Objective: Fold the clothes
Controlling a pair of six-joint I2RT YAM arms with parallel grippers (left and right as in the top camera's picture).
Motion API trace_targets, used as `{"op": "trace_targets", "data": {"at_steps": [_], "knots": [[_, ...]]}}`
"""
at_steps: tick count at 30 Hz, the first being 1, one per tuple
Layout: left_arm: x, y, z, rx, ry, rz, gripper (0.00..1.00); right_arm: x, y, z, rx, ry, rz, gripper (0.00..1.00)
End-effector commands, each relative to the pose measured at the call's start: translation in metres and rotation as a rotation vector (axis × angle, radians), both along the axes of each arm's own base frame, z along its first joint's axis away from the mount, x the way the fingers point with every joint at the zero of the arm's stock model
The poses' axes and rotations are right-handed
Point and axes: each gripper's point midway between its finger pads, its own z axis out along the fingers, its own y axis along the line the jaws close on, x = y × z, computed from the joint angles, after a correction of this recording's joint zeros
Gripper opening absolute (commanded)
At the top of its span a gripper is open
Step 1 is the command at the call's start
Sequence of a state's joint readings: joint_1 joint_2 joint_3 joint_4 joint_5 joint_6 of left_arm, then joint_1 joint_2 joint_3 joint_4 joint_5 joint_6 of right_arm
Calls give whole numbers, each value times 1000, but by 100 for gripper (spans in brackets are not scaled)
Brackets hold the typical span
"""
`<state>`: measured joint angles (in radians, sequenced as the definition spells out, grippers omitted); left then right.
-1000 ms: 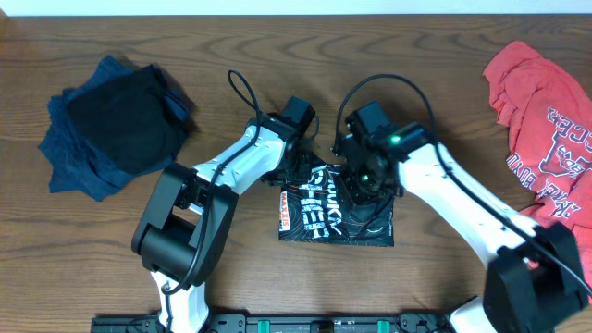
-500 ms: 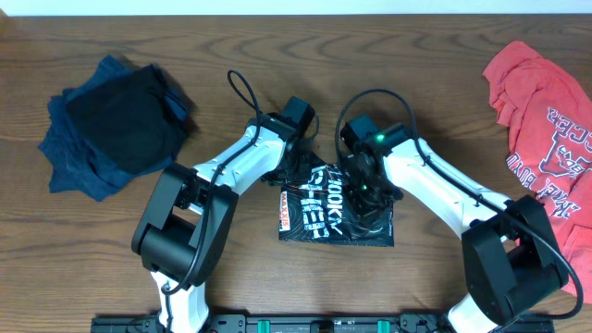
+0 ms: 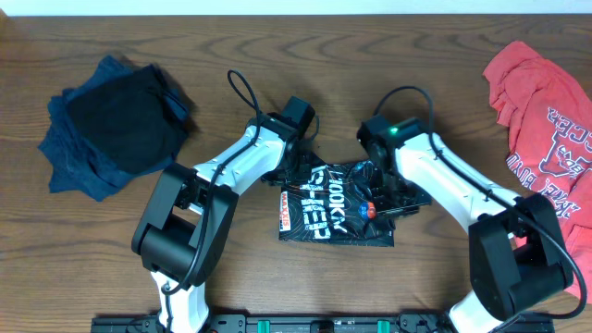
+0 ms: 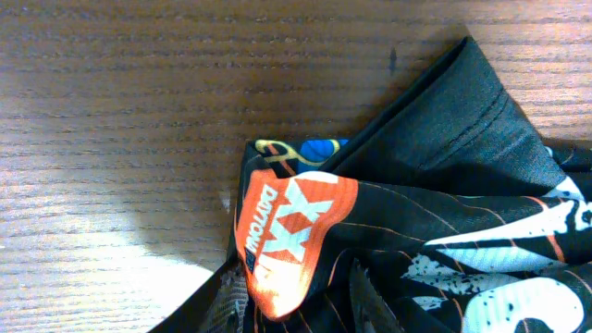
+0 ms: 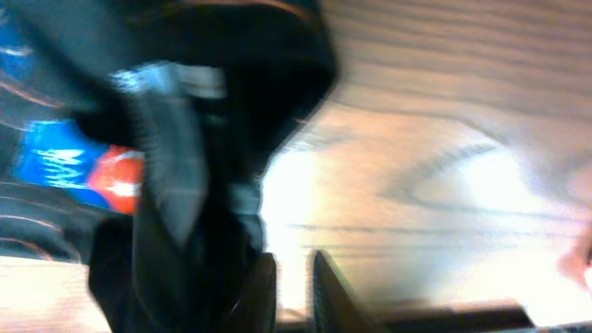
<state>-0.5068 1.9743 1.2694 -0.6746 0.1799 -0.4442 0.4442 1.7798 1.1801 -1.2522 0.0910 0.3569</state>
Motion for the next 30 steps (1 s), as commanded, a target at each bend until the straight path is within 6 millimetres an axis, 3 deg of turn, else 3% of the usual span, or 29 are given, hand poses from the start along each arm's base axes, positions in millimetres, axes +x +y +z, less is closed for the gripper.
{"op": "trace_targets", "data": {"at_steps": [1,5,9,18,22,26,30], "knots": [[-8,5,-14,33,39,-9,39,-3,-16,0,-63,12,-59,26],[-8,5,-14,33,38,-9,39,-5,-18,2,-54,30,-31,27],[-8,5,-14,33,39,-9,39,10,-9,2,5,-33,-45,25],[-8,5,-14,33,39,-9,39,79,14,18,128,-297,-27,24],[-8,5,-14,33,38,-9,39,99,29,23,199,-369,18,25],[-8,5,-14,33,38,-9,39,92,65,24,394,-319,211,27],[-8,5,-14,33,38,-9,39,78,69,17,403,-269,302,31]]}}
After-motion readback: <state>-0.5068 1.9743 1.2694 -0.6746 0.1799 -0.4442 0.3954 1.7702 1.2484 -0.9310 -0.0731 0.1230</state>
